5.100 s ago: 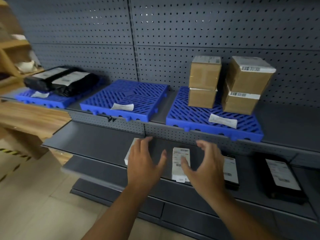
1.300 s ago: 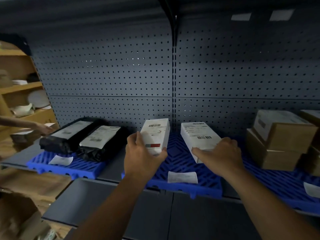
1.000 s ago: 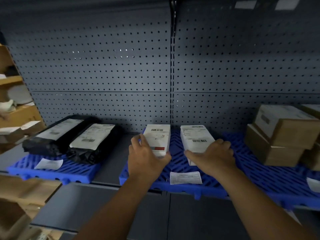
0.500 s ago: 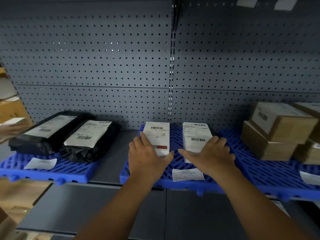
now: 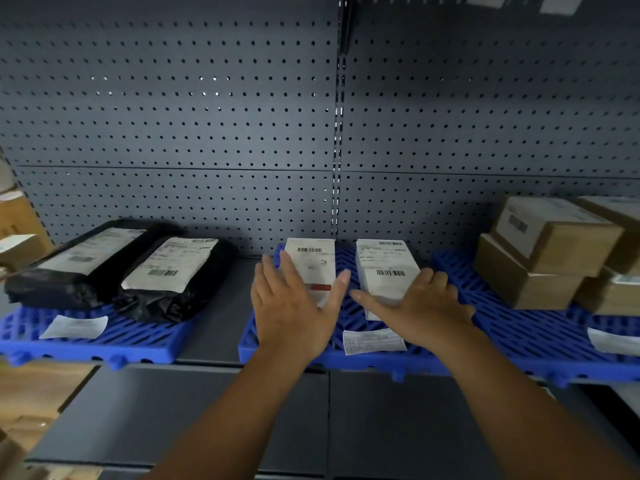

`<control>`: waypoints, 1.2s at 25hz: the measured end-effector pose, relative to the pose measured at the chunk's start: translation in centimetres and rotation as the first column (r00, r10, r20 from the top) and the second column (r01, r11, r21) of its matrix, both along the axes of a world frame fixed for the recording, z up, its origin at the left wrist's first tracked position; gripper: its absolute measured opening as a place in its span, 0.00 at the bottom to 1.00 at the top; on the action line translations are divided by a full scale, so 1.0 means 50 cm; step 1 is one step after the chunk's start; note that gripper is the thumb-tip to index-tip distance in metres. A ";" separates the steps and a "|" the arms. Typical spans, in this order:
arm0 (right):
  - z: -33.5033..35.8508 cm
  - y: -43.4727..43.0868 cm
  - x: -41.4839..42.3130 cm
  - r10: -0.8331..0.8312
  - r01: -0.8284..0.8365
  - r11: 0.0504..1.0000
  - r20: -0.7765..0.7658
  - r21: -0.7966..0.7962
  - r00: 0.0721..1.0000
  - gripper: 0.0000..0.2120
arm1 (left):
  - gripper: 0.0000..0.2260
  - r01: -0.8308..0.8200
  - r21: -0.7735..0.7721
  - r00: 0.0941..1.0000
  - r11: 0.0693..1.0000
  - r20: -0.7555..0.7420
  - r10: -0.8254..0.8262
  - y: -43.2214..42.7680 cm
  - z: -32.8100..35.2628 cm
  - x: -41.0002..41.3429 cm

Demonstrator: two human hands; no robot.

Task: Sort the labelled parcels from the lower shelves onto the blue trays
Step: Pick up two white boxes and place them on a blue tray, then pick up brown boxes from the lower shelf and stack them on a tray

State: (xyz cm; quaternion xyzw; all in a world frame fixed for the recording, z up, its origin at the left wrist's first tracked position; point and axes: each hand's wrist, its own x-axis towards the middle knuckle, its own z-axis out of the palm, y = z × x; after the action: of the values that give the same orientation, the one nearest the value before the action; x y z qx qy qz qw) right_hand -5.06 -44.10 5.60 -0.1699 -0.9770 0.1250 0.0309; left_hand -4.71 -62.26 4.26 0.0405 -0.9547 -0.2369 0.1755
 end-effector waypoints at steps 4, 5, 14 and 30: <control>0.011 0.029 0.056 -0.003 0.002 1.000 -0.117 -0.007 0.993 0.69 | 0.43 0.201 0.052 0.949 0.978 -0.260 -0.181 0.038 0.021 0.034; 0.011 0.045 0.074 -0.009 0.009 1.000 -0.166 0.001 0.986 0.66 | 0.40 0.258 0.055 0.925 0.965 -0.301 -0.231 0.057 0.025 0.044; -0.025 0.291 0.328 -0.055 0.039 0.998 -0.486 -0.043 0.872 0.28 | 0.19 0.710 0.028 0.629 0.704 -0.476 -0.615 0.338 0.008 0.209; -0.211 0.949 0.713 -0.487 0.474 0.871 -0.356 -0.129 0.797 0.21 | 0.30 0.863 0.024 0.503 0.505 0.061 -0.862 0.991 -0.231 0.446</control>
State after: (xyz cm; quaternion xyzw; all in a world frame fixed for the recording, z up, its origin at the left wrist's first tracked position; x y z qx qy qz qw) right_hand 30.57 3.33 -4.92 -0.3853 -0.8749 0.1597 0.2462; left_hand 17.58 -12.69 -7.31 -0.4331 -0.8545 -0.2869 0.0034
